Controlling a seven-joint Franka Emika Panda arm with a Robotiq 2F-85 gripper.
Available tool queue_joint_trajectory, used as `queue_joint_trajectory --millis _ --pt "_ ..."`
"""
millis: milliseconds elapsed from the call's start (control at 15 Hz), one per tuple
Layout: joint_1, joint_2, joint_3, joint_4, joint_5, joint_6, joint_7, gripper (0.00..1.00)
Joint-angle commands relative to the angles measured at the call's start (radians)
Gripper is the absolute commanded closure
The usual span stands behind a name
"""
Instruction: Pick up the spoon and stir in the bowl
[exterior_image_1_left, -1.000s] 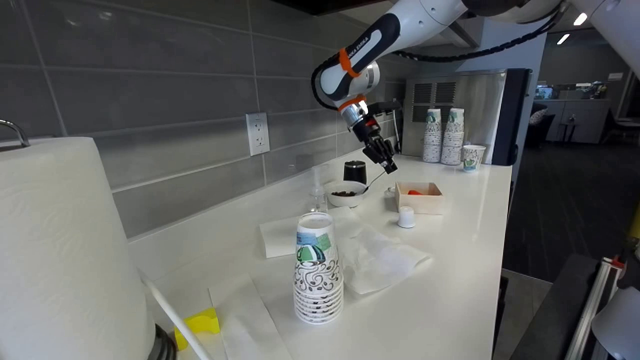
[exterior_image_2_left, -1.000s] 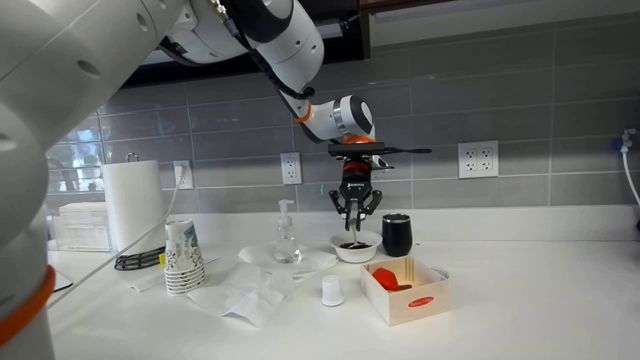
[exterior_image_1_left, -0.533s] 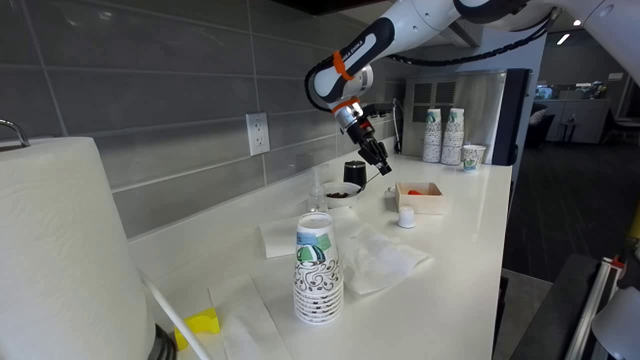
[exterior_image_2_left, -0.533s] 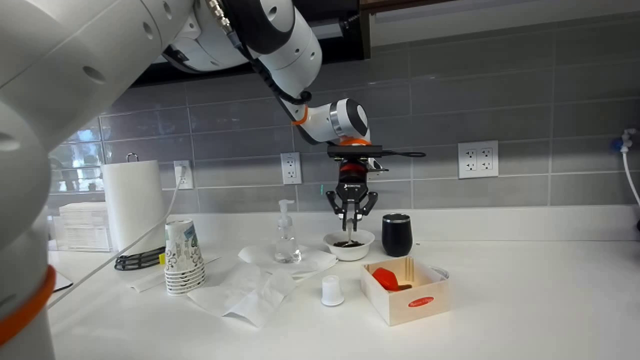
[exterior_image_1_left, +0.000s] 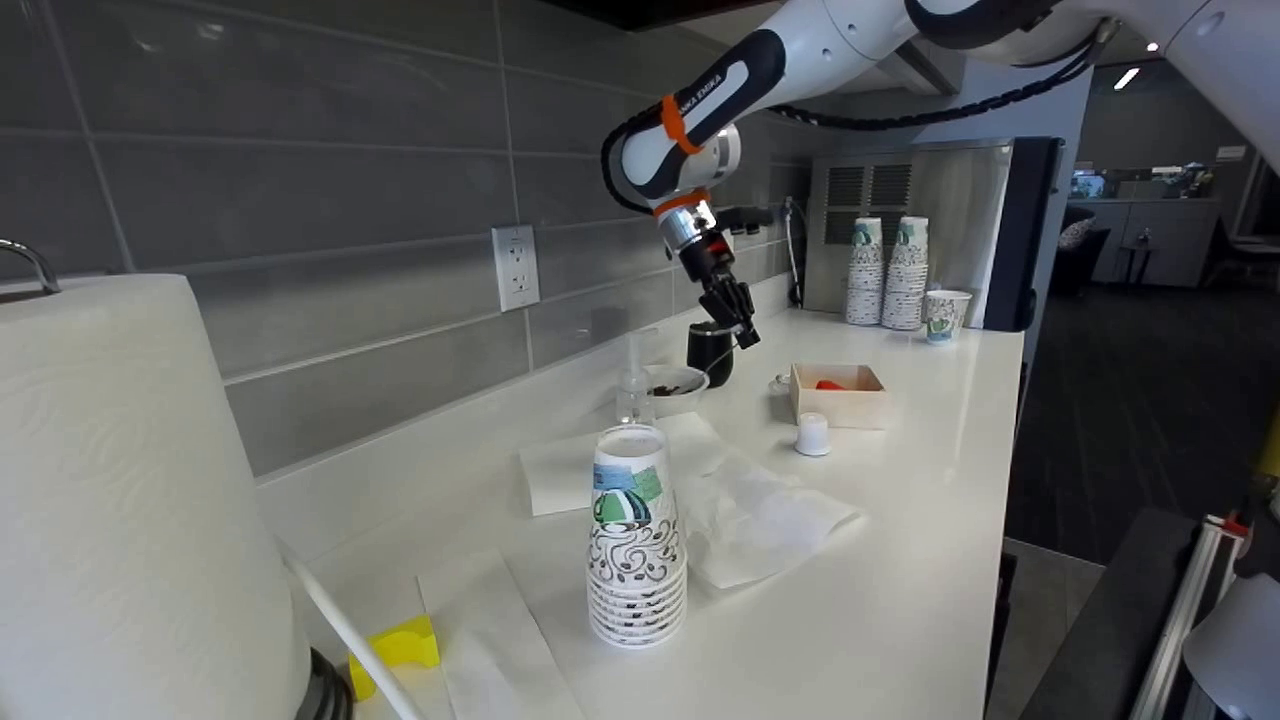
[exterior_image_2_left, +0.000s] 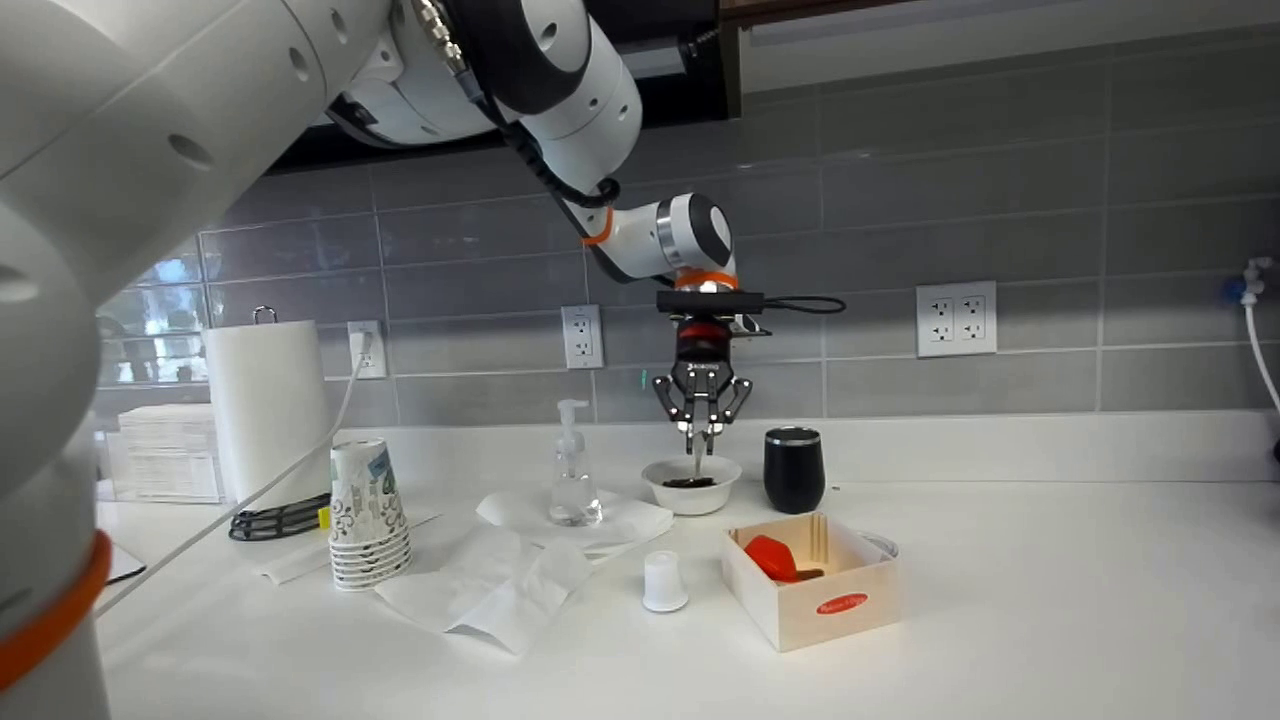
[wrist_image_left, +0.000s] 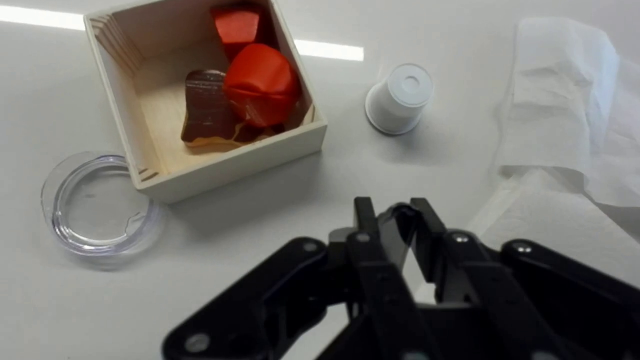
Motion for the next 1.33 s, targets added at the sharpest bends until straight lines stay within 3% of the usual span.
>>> queue_joint_trajectory --millis 0,333,800,1267 --pt "-0.009 0.009 -0.004 0.021 0.021 0.066 0.047 0.94" --pt "0.014 0.024 -0.037 0.038 -0.015 0.029 0.147 0.94" --pt "0.01 0.054 -0.014 0.084 -0.03 -0.193 0.021 0.94" --pt "-0.008 0.037 0.002 0.083 -0.009 -0.119 -0.043 0.94"
